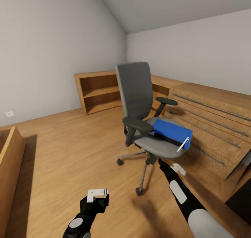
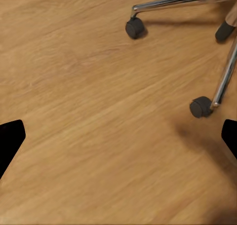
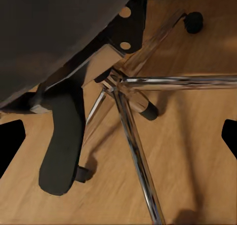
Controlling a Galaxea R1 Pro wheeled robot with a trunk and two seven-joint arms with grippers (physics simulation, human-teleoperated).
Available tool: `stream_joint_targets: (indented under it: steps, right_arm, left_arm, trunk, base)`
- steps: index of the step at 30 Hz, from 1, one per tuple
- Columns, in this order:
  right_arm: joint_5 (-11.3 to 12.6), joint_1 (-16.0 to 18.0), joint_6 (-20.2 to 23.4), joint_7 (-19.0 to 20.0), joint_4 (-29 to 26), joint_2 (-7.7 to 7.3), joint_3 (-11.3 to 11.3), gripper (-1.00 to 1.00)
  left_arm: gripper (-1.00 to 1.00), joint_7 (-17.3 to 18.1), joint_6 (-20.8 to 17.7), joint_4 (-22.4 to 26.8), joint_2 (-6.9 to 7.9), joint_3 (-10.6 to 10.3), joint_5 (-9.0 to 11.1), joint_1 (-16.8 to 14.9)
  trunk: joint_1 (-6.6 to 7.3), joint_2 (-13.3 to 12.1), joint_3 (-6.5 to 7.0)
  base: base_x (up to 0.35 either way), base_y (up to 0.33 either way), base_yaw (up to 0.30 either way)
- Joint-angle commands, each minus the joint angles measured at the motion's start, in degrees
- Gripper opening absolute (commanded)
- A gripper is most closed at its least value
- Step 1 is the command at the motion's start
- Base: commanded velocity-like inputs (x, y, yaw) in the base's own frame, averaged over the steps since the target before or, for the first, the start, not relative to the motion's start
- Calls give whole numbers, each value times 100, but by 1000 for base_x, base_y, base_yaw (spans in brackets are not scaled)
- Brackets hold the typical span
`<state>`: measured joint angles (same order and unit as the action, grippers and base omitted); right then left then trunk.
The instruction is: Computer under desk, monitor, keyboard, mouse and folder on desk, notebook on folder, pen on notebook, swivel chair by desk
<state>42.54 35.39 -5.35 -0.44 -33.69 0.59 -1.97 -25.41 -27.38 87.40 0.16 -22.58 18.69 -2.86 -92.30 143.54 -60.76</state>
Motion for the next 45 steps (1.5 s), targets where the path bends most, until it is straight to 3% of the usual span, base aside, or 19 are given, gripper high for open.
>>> stream_joint_targets:
  steps: [1,12,18,22,29,34,40,45]
  right_arm:
    - [47,3,-12,0,-6,3,-5,100]
    - [50,3,-15,0,0,14,3,100]
    - [38,3,-19,-4,4,127,49,100]
    - [40,-1,-19,-1,8,139,361,100]
    - [43,-6,-19,-2,11,229,1337,100]
    - [43,-6,-22,-1,-7,253,1824,100]
    - [38,-6,-40,0,-47,250,2161,100]
    - [41,-11,-17,0,-284,217,2231,100]
  left_arm:
    - [100,-52,-13,6,2,-10,55,-4]
    - [100,-52,-13,6,2,-10,55,-4]
    - [100,-52,-8,26,10,96,48,-4]
    - [100,-52,-12,30,10,277,53,-4]
    - [100,-52,-13,32,7,494,55,-4]
    - [100,-52,-13,32,1,615,55,-4]
    - [100,-46,-13,25,-10,613,55,-4]
    - [100,-44,-13,12,-22,582,57,-4]
  trunk:
    - [1,2,-5]
    - [1,2,-5]
    - [1,2,-5]
    - [1,2,-5]
    - [1,2,-5]
    - [1,2,-5]
    - [1,2,-5]
    - [1,2,-5]
  base:
    - [39,17,43]
    - [-209,3,7]
    - [-84,0,84]
    - [-9,0,239]
    - [-1,0,270]
    - [0,0,275]
    - [18,0,254]
    - [222,0,66]
